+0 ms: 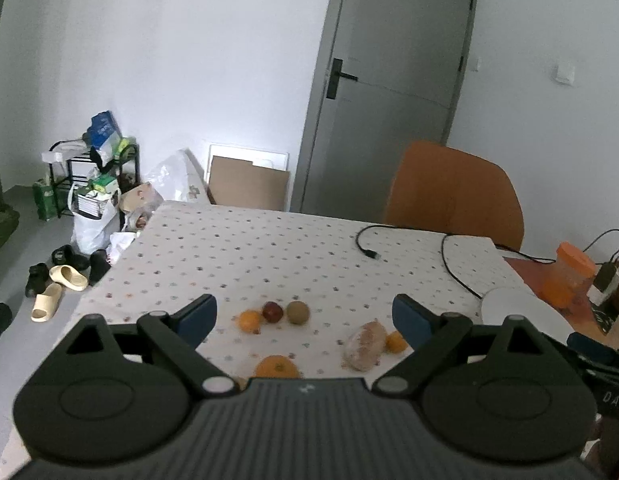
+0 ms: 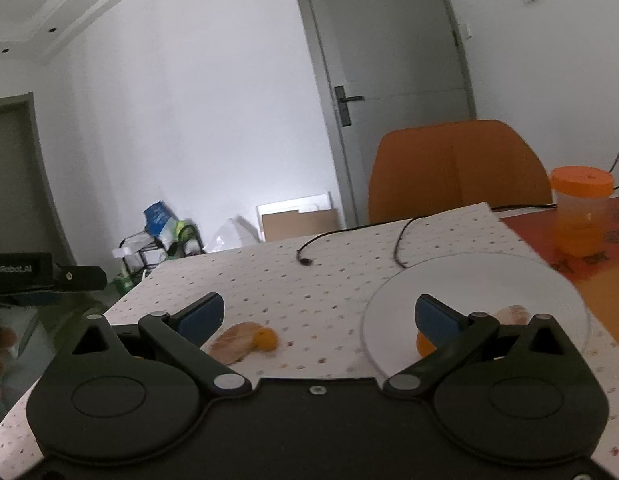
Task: Organize fruits
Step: 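Move both tools back over the remaining fruit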
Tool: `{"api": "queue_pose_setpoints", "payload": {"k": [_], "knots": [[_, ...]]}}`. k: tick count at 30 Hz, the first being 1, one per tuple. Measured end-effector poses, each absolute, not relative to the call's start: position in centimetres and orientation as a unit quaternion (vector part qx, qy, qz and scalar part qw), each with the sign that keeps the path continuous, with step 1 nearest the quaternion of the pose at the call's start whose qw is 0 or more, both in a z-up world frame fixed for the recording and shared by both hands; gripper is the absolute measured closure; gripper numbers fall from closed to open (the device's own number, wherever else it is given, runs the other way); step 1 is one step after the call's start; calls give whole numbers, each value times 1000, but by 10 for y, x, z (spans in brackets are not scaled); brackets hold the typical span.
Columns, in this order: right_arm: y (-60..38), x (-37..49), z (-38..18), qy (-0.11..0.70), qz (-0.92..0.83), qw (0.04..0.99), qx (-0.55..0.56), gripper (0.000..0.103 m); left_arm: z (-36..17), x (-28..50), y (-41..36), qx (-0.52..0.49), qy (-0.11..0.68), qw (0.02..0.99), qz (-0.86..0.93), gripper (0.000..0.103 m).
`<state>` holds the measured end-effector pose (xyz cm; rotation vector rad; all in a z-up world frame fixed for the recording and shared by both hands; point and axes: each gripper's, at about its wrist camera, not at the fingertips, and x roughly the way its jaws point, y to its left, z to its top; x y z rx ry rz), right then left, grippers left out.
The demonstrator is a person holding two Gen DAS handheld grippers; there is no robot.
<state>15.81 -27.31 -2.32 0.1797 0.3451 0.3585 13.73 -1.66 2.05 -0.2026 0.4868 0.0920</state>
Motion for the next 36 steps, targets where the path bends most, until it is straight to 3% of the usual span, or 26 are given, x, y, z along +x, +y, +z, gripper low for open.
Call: {"api": "queue_pose_setpoints", "payload": {"k": [24,30,36], "knots": [[-201,155,-24,187,235,953,24,1,-7,109,43,-144,243,957,66,12],[-181,162,-24,199,268,943,11,8,-21,114,46,-143,250,955,65,17],[-165,168,-31,223,298,928,8,25,-36,122,51,-146,267,951,62,33]]}}
